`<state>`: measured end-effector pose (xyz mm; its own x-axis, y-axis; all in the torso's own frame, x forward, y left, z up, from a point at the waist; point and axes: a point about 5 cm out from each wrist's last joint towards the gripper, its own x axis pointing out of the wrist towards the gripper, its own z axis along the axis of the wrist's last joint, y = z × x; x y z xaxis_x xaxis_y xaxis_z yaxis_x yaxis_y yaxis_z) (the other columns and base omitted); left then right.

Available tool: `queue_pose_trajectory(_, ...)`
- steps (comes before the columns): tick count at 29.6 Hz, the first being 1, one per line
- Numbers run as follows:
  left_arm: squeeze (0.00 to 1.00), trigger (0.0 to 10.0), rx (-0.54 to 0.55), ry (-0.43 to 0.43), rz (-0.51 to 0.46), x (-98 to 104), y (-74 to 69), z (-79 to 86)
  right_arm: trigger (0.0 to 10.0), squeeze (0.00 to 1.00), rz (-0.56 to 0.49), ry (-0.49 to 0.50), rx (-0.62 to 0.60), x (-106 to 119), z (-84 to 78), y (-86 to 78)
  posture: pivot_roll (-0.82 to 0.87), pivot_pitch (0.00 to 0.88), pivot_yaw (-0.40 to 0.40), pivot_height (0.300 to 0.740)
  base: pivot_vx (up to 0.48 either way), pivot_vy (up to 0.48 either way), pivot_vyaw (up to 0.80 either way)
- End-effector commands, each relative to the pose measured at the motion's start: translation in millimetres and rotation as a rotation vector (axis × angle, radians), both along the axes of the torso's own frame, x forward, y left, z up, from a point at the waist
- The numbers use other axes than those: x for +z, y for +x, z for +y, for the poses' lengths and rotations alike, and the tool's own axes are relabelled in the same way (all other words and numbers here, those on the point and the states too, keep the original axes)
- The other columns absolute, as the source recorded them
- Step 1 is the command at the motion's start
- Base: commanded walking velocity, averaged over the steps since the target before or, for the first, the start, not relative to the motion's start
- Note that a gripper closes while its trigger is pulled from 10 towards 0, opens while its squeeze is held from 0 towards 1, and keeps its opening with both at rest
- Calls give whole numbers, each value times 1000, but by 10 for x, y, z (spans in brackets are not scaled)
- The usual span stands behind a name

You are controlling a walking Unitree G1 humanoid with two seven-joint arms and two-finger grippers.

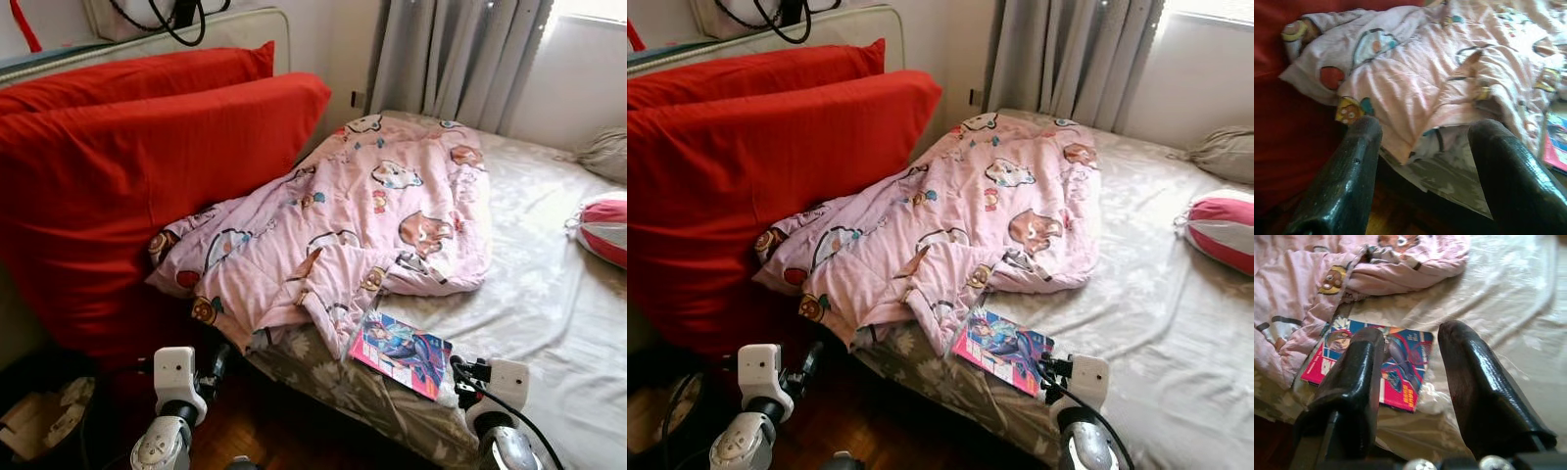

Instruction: Clean up the room

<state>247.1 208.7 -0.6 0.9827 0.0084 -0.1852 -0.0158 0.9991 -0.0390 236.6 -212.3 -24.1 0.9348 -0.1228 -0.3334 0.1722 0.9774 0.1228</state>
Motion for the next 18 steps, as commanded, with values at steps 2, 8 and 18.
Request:
queue_pose_trajectory(2, 0, 10000, -7, 2, 8, 4, 25, -16, 10000, 0, 7, 4, -10, 6, -8, 23, 63, 0, -47, 662, 0, 0, 0)
queue_pose_trajectory(8, 0, 10000, -24, -12, 9, 9, 32, -20, 10000, 0, 15, 14, -16, -6, -6, 18, 65, 0, -48, 662, 0, 0, 0)
queue_pose_trajectory(18, 0, 10000, -19, 1, 18, -3, 13, -5, 10000, 0, 44, 16, -4, -38, 37, 11, 63, 0, -46, 627, 0, 0, 0)
